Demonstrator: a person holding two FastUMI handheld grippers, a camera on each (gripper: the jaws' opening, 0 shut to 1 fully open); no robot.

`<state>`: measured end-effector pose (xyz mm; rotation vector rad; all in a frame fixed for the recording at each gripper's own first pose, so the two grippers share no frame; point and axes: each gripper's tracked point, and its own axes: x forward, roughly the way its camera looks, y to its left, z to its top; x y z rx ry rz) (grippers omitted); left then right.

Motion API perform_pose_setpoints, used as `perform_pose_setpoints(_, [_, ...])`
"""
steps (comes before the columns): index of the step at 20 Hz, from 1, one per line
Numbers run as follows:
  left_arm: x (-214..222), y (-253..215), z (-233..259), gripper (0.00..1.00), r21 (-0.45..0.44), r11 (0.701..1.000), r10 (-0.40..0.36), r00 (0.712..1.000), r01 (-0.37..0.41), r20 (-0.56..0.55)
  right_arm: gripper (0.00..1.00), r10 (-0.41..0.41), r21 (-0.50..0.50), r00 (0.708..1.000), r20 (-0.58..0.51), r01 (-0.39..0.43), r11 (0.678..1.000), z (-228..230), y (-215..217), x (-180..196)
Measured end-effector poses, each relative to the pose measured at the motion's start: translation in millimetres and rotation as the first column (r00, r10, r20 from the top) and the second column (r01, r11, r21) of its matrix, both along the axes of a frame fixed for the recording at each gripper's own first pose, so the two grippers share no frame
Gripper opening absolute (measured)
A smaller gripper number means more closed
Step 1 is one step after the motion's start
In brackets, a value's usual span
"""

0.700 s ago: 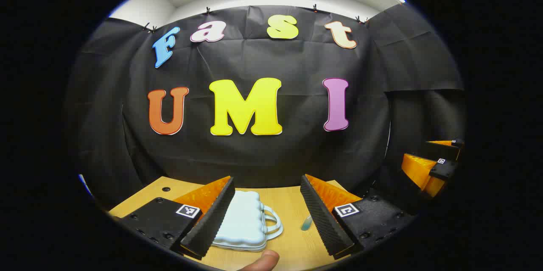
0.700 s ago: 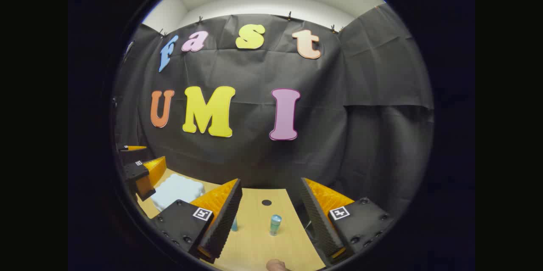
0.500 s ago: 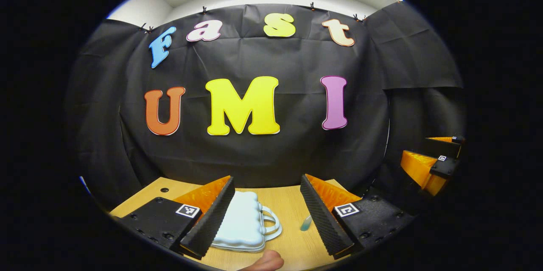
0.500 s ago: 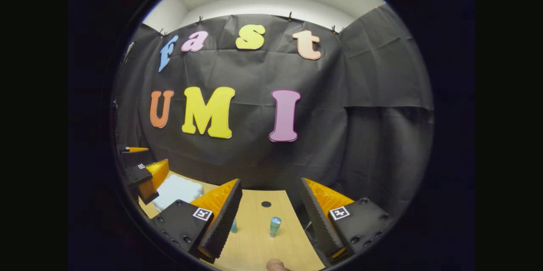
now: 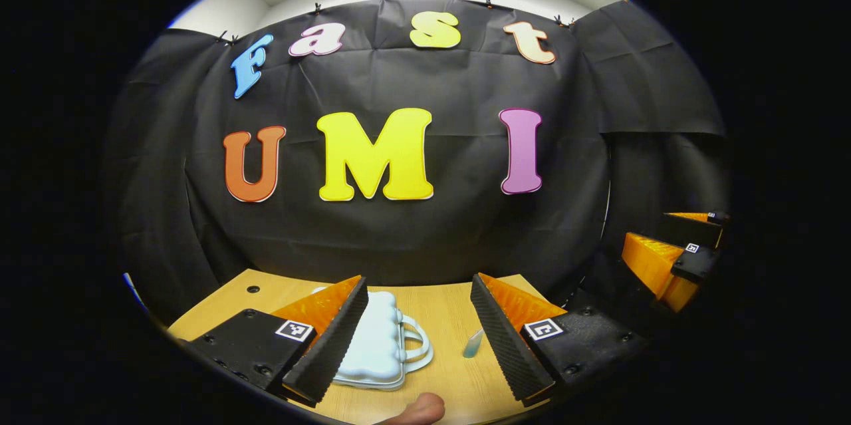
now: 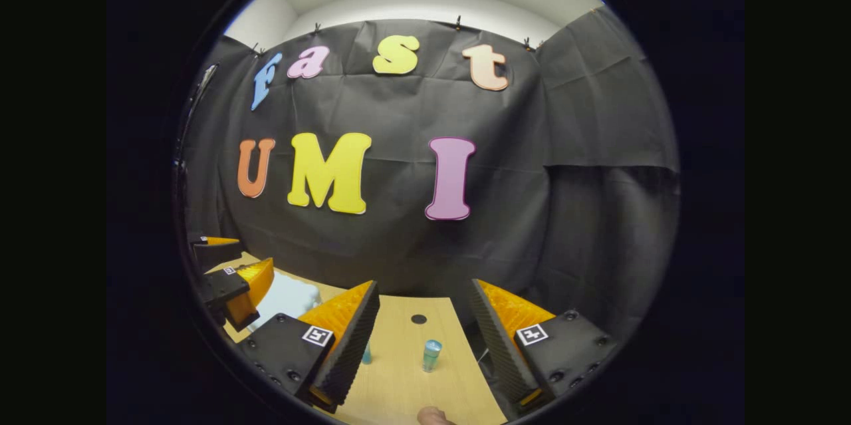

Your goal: First open the suitcase, pack the skin care products into it, and then close the suitcase.

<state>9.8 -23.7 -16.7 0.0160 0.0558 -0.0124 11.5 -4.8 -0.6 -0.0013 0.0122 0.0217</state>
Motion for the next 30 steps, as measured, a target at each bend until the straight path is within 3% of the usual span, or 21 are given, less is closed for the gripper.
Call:
perform_pose_setpoints(5, [1,7,-9,0.99,0.047,0.998,0.036,0.999,-0.036,0.008,0.82,0.009,-0.008,1.000,-0.013,-0.009,1.000,-7,-1,2])
perform_pose_setpoints(9, [16,27,-39,1.00,0.194,0.978,0.071,0.997,-0.076,0.029,0.81,-0.025,-0.012,0.999,-0.023,0.024,1.000,-15,-24,6])
perform_pose_setpoints(10, [22,31,-55,0.94,0.245,0.966,0.079,0.997,-0.081,0.018,0.81,-0.041,-0.018,0.999,-0.029,0.040,0.999,-17,-33,7])
perform_pose_setpoints(11, [27,35,-68,1.00,0.297,0.951,0.082,0.997,-0.082,0.012,0.81,-0.053,-0.024,0.998,-0.032,0.052,0.998,-20,-41,8])
perform_pose_setpoints(13, [39,41,-99,1.00,0.413,0.907,0.093,0.996,-0.080,-0.011,0.81,-0.090,-0.035,0.995,-0.041,0.088,0.995,-27,-63,9])
perform_pose_setpoints(17, [60,37,-161,0.99,0.654,0.757,0.064,0.995,0.002,-0.077,0.81,-0.141,-0.017,0.988,-0.069,0.140,0.990,-42,-99,10])
perform_pose_setpoints(20, [68,26,-210,0.98,0.759,0.645,0.045,0.987,0.087,-0.152,0.81,-0.156,-0.004,0.983,-0.099,0.157,0.988,-55,-117,14])
perform_pose_setpoints(24, [91,21,-236,0.98,0.862,0.494,0.079,0.982,0.110,-0.170,0.81,-0.149,0.002,0.980,-0.132,0.151,0.989,-74,-136,22])
perform_pose_setpoints(27, [113,28,-250,0.98,0.922,0.362,0.123,0.973,0.141,-0.197,0.81,-0.138,0.010,0.980,-0.146,0.141,0.990,-86,-150,29])
perform_pose_setpoints(29, [124,30,-248,0.95,0.958,0.251,0.140,0.974,0.140,-0.179,0.82,-0.131,0.029,0.979,-0.157,0.137,0.990,-92,-159,35])
perform_pose_setpoints(30, [128,30,-250,0.89,0.967,0.202,0.142,0.972,0.156,-0.186,0.82,-0.126,0.039,0.979,-0.162,0.134,0.990,-95,-163,39])
